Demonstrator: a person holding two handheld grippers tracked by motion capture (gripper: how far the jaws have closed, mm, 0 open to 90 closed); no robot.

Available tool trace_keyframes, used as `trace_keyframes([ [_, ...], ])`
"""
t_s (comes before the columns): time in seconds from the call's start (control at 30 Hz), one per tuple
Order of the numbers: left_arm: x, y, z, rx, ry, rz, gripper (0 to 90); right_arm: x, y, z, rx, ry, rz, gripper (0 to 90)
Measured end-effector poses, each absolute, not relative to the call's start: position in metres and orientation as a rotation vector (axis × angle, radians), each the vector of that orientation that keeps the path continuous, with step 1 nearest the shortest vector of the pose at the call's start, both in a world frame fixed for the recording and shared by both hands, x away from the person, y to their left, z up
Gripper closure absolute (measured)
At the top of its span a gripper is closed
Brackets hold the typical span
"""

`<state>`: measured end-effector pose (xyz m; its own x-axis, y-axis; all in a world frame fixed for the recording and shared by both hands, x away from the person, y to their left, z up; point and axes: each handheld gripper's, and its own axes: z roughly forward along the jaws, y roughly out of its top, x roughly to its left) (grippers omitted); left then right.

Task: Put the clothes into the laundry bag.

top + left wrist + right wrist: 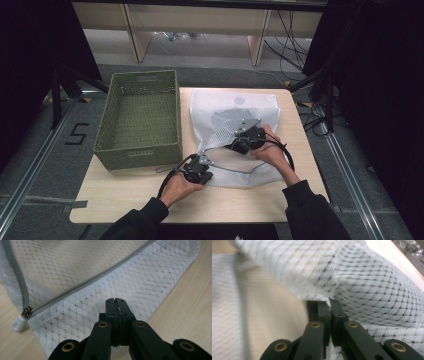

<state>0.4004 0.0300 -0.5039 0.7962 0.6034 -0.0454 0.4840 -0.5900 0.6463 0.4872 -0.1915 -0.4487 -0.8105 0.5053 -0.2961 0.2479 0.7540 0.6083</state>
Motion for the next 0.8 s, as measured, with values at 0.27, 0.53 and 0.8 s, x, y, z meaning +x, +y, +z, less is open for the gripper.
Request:
trace_keyframes([
  [0.27,0.401,0.028,-0.502,2.345,0.789,0.234,88.0,0.459,-0.2,-0.428,0.54,2.495,0.851,89.9],
  [0.53,0.401,0.029,-0.502,2.345,0.792,0.234,88.0,0.441,-0.207,-0.432,0.513,2.533,0.826,89.9],
  [0.8,0.402,0.029,-0.502,2.338,0.788,0.239,86.7,0.439,-0.202,-0.461,0.462,2.624,0.725,89.9],
])
